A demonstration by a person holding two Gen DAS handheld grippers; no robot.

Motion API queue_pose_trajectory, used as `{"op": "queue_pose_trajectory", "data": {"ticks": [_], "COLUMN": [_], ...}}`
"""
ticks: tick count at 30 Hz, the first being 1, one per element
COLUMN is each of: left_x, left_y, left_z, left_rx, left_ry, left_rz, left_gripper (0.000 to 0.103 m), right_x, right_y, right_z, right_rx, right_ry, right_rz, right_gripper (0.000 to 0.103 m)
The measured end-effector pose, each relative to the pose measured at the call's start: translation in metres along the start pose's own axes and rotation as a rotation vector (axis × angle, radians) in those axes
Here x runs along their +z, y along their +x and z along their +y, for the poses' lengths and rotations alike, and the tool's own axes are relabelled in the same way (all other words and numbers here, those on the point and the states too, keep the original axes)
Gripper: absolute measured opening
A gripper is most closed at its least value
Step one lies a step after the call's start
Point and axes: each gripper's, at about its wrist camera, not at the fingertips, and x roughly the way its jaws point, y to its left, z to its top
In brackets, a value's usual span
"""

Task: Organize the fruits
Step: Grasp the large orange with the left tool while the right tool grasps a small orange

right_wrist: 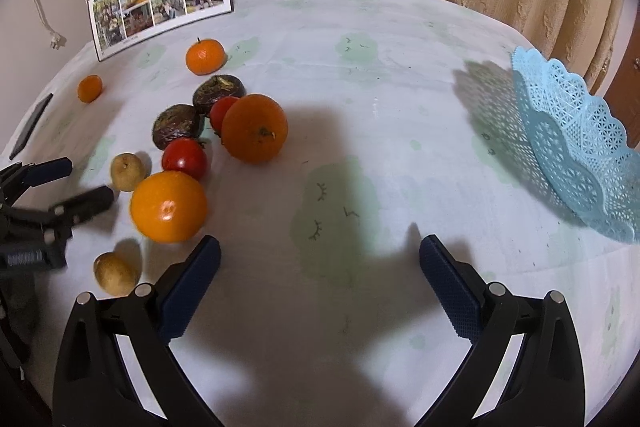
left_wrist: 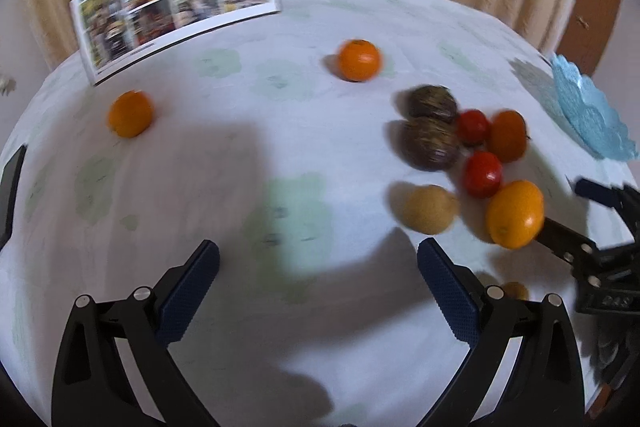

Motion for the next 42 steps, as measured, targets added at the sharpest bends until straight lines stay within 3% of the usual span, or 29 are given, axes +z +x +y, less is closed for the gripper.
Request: {"op": "queue_pose_trajectory", "data": {"ticks": [8,11,15,19,22,26,28,30,42], "left_x": [0.028,0.043,0.058,0.071,0.078,0.081,0.08,0.08,0.077], "left_y": [-0.019,-0.011,0.007,0.023,0.036,0.055,0.054,0.052,0.025], "left_z": [0.072,0.096,0.121,0.132,0.134,0.137,0.135,0.133,0.119], "left_rx": [0.15,0.224,0.261,0.265,0.248,0.21,0.199,0.189,0.15], "left_ry": [-0.138,-0.156,-0.179,-0.183,-0.175,-0.195,-0.199,-0.195,-0.183], "left_rz": [-0.111,-0.113,-0.093,-0.077,-0.051,-0.006,-0.02,-0.027,-0.093], "left_gripper": [0.098,0.098,0.098,0.097,0.089,0.071,0.061,0.042,0.042], "right_x": [-0.008,-0.007,-0.007,-0.006,-0.005,-0.004,-0.004,-0.004,0.007], "right_y": [-0.02,-0.028,-0.033,-0.035,-0.034,-0.032,-0.032,-0.03,-0.022], "right_z": [0.003,0.008,0.013,0.016,0.016,0.017,0.017,0.016,0.036], "right_rx": [0.066,0.09,0.116,0.13,0.143,0.156,0.161,0.171,0.184], "right_ry": [0.04,0.043,0.044,0.047,0.057,0.066,0.072,0.086,0.058], "right_rz": [-0.064,-0.09,-0.108,-0.113,-0.111,-0.108,-0.109,-0.108,-0.107], "right_gripper": [0.101,0.101,0.101,0.101,0.101,0.101,0.101,0.101,0.098]}}
